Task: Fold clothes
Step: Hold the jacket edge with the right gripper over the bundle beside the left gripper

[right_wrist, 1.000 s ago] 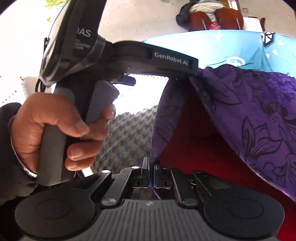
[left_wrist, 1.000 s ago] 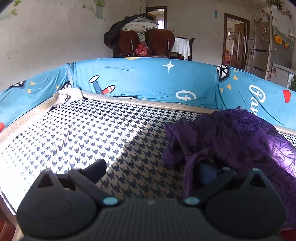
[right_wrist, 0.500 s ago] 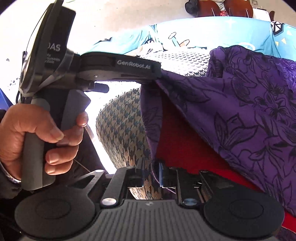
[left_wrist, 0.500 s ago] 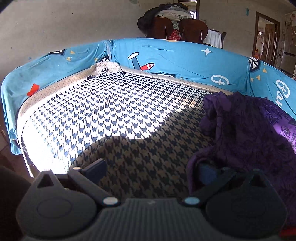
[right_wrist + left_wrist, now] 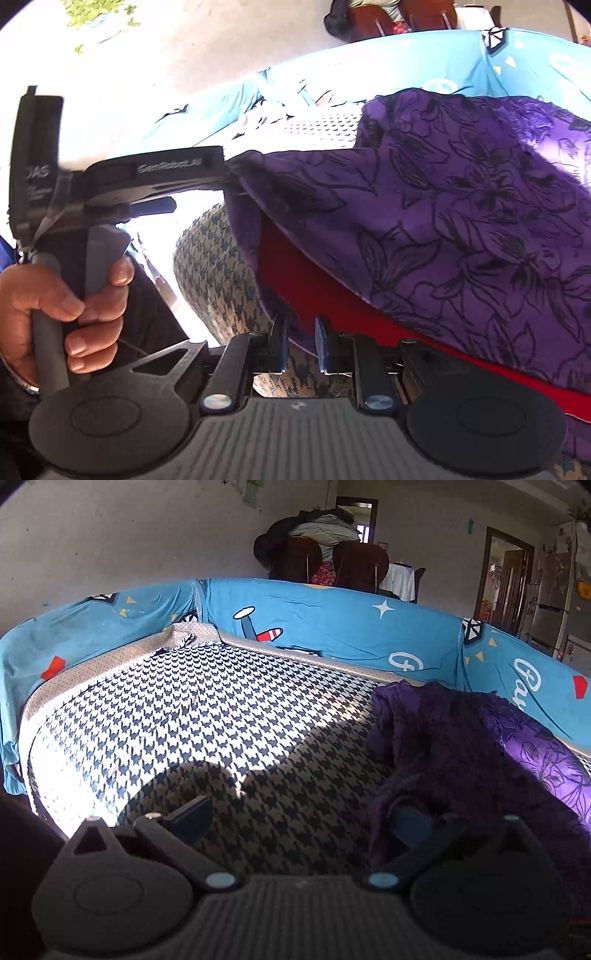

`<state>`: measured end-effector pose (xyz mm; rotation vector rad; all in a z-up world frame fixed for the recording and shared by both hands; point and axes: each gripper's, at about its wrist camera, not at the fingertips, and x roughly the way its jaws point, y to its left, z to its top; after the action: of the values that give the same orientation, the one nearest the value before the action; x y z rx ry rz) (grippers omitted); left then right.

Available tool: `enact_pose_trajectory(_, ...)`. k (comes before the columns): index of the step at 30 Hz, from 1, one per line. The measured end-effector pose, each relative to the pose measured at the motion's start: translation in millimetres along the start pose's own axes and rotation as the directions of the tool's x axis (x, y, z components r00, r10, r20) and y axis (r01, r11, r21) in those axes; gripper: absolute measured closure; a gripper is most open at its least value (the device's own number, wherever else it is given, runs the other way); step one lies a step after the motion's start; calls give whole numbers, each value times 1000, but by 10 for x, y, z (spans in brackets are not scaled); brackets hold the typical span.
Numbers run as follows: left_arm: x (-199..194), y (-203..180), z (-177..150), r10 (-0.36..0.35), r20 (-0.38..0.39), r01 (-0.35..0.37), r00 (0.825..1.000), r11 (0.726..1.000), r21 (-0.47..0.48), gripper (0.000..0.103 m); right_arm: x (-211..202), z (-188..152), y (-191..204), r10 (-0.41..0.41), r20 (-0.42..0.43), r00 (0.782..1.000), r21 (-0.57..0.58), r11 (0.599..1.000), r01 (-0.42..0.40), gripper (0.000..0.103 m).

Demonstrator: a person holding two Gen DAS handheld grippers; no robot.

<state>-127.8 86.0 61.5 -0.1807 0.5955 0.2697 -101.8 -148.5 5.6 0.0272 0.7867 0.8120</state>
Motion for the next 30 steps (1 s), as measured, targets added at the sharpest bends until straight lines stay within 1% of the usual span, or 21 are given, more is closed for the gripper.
enact_pose_trajectory(2,-43,-2,-12,-10,6,10,1000,1000,-3,0,-23,12,7,-29,22,999,-10,1000,29,84)
enact_pose_trajectory(5,-100,35,-3,-4,16,4,1000,1000,-26,0,-32,33,13,-61,51,997,-22,998,62,83)
enact_pose_trajectory(8,-185,90,41,-8,21,9,1000,998,-60,0,-20,67,30,-67,61,996,-29,997,69,83)
enact_pose_trajectory(11,-238,141,68,-16,27,18,1000,995,-101,0,-1,70,50,-62,53,997,-35,997,64,83)
enact_pose_trajectory(16,-82,109,93,-37,-25,34,999,993,-109,0,53,72,94,-66,46,997,-53,996,68,83)
enact_pose_trajectory(21,116,43,150,-30,-57,24,998,994,-110,0,159,85,165,-99,62,993,-103,989,105,82)
enact_pose_trajectory(23,188,32,189,-28,-66,20,997,993,-119,0,217,96,208,-111,69,991,-142,983,120,80)
enact_pose_trajectory(25,255,20,233,-26,-69,17,997,992,-123,0,285,105,263,-119,74,990,-189,973,131,75)
enact_pose_trajectory(30,368,12,280,-13,-72,4,997,992,-123,0,473,144,368,-123,70,990,-271,953,137,72)
